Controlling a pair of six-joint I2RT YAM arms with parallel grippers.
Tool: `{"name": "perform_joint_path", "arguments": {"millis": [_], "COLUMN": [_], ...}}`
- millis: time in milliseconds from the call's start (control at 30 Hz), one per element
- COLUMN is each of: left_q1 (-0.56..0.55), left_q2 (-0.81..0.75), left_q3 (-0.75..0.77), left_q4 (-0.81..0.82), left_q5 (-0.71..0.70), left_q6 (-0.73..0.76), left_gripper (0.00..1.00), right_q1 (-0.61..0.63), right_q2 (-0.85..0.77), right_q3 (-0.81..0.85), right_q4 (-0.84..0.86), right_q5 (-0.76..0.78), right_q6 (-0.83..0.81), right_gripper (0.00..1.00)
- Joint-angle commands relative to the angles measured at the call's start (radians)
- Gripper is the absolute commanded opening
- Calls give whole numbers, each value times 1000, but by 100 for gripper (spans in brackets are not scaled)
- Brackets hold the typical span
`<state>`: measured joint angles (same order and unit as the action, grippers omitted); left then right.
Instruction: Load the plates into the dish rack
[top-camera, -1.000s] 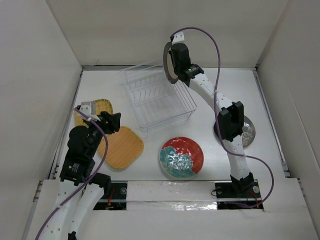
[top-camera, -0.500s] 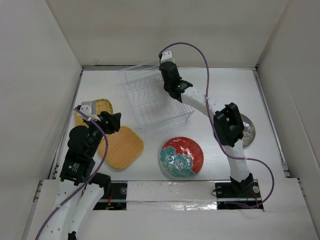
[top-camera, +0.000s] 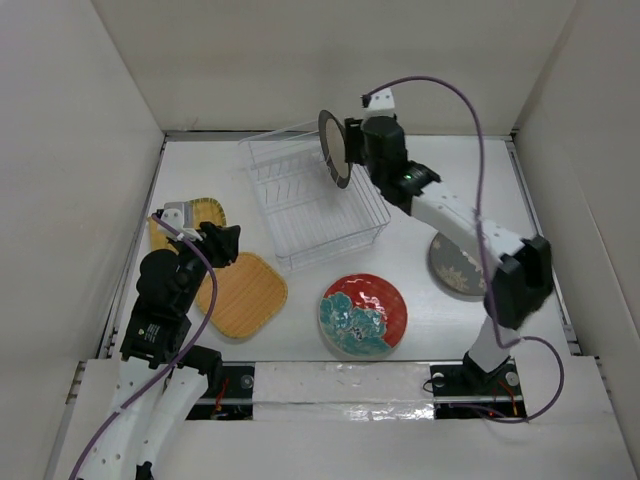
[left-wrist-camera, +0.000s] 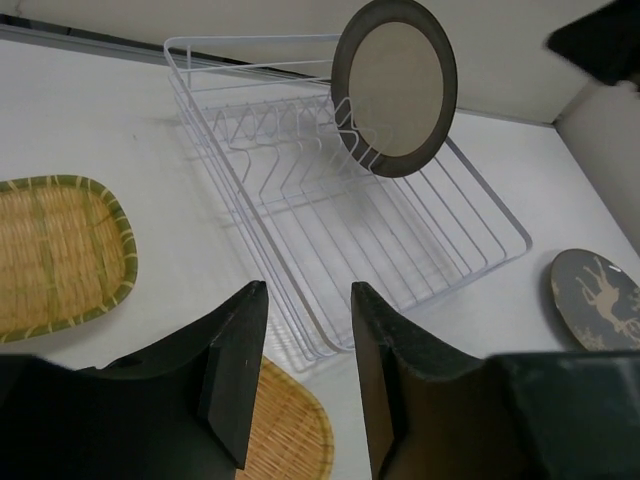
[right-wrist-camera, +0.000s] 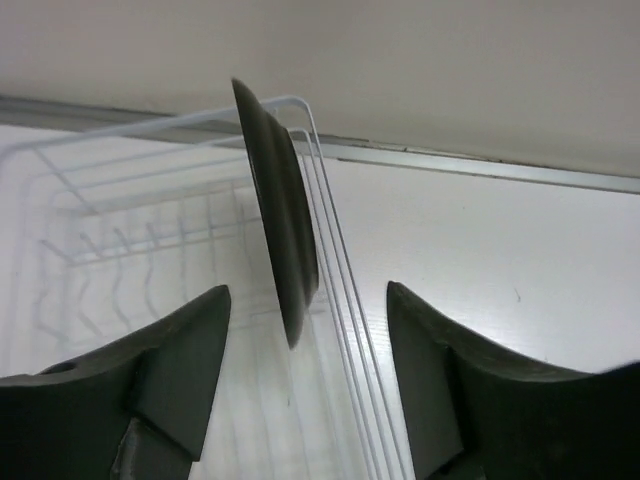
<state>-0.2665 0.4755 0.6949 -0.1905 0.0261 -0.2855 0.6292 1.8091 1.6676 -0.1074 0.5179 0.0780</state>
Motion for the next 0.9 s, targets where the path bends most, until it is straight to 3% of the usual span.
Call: {"name": "perform_joint_path", "arguments": {"millis": [0,33,67,100,200,300,433,467,533,700,867], "left_q1": [7,7,7,7,7,7,7,7,7,7,7], "left_q2": [-5,-6,-6,-8,-9,-8,-6,-6,-9,-9,-8], "left_q3": [8,8,6,6,5,6,9,9,9,9,9], "left_q4": [51,49,46,45,43,43,42,40,39,34,37], "left_q5": [11,11,8,5,-3,-8,-5,-3,-3,-3,-3], "left_q6": [12,11,9,8,3,3,3,3,3,3,3], "left_gripper": [34,29,24,15,3,1,7,9,12,14,15], "right_q1": [-16,-16,-28,-28,-64,-97,-117,-128,-140,-155,-201], "right_q2": [-262,-377,-431,-482,-683,-859,-975,-982,-981,-864,-733], "right_q3": [-196,-362,-440,-512,-765,-952,-1104,-1123,-1161,-1184,-1278], "right_q4": [116,167,170,161,54,-84,-256,-280,-328,-301,-131], "right_q5": [-174,-217,-292,-318,-421,-568,-679,-685,-690,-731,-887], "right_q6": [179,210,236,288,383,469,572,580,582,582,580], "right_gripper": [55,16,1,0,0,0,62,67,72,73,64]}}
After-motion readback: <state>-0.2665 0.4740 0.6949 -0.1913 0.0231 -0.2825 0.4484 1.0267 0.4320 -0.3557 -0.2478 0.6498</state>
